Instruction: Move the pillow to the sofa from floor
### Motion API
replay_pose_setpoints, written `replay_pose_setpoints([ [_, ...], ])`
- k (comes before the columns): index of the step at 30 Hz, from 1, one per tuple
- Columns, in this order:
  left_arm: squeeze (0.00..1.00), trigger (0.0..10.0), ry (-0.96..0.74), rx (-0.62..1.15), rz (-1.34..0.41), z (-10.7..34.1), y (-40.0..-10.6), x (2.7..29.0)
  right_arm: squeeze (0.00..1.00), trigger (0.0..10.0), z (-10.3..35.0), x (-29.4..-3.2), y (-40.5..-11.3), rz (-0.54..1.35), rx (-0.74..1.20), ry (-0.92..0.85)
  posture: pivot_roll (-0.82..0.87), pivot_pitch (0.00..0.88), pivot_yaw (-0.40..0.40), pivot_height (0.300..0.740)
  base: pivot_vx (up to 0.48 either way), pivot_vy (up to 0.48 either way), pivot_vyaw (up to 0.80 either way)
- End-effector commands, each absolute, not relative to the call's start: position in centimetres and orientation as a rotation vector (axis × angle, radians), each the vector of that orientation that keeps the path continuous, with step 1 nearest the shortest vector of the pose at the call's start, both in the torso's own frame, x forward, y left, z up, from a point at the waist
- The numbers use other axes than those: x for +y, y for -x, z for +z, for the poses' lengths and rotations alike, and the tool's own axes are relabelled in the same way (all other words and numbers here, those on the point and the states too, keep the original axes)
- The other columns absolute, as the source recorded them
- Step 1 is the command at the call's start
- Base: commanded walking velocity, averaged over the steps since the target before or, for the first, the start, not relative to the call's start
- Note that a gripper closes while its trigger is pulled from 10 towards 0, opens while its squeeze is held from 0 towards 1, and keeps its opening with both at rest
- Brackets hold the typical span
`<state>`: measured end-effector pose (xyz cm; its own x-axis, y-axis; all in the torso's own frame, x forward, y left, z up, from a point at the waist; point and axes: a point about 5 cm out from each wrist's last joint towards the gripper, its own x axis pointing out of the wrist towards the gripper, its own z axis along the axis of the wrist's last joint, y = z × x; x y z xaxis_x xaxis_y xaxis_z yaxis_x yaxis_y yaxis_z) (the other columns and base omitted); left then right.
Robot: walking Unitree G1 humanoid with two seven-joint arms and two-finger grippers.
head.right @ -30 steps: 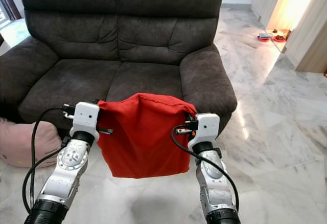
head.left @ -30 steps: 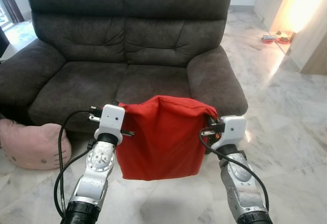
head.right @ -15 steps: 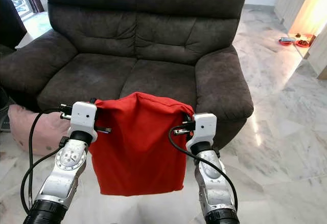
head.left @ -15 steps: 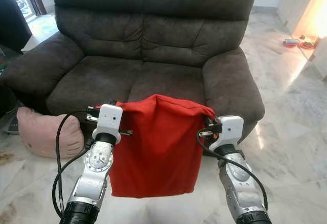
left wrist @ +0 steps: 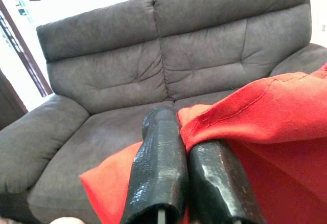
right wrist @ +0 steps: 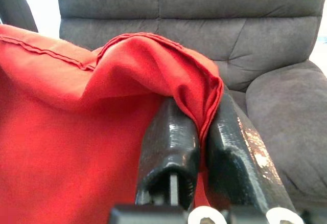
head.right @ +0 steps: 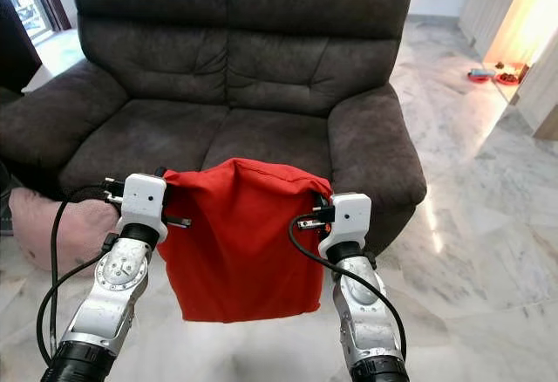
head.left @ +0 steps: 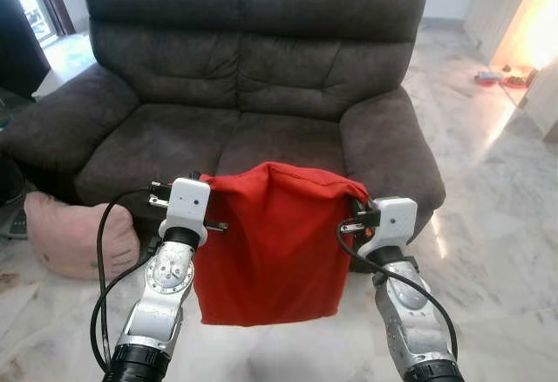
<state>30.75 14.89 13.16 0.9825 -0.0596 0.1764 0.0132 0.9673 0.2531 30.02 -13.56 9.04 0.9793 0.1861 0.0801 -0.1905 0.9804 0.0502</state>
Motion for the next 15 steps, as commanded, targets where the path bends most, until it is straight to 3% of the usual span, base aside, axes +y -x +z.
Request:
replay_pose_setpoints([
  [1, 0.00, 10.0, -0.247, -0.311, -0.043, 15.81, -30.86, 14.45, 0.00, 10.0, 10.59, -13.27, -30.38, 0.200, -0.150, -0.051, 0.14, 0.000, -0.024, 0.740, 0.247, 0.000, 0.00],
  [15, 0.00, 10.0, -0.240, -0.298, -0.037, 15.69, -30.86, 14.49, 0.00, 10.0, 10.59, -13.33, -30.38, 0.201, -0.147, -0.046, 0.14, 0.000, -0.026, 0.740, 0.273, 0.000, 0.00],
])
